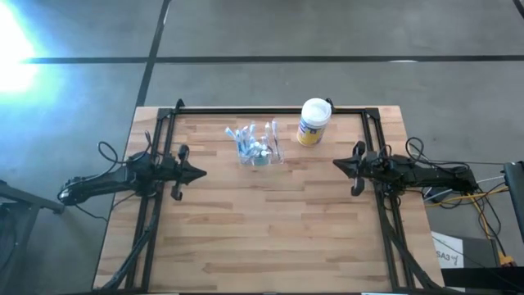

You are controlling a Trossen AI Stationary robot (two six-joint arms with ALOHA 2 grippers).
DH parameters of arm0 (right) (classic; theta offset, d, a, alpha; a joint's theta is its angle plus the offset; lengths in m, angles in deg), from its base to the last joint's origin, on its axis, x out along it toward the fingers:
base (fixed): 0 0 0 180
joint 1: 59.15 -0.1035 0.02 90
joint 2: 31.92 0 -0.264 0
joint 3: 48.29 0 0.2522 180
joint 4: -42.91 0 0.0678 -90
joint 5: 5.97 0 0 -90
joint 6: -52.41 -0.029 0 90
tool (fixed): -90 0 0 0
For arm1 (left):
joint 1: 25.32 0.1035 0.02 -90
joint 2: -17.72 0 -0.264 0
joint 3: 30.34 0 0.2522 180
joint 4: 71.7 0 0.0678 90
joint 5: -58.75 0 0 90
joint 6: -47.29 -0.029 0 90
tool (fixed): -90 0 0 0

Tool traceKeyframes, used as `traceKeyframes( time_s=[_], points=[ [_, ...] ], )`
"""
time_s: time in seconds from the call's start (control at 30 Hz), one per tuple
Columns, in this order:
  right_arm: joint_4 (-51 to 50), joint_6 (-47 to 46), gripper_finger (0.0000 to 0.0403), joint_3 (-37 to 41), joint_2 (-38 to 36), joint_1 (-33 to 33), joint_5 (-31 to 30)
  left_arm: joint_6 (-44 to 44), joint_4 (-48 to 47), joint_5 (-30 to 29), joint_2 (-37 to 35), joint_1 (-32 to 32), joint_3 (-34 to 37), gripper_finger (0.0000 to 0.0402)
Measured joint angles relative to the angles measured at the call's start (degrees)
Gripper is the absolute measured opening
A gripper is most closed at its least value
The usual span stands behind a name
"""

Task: Pick & Place toothbrushing station
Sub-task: Return to Home Position

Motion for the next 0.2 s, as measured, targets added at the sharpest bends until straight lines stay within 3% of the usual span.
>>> traceKeyframes(
  time_s=[0.2],
  points=[
    [-0.12, 3.03, 0.0008, 0.00, 0.09, -0.02, 0.00, 0.11, 0.02, -0.06, 0.00, 0.00, 0.03, 0.0022]
  ],
)
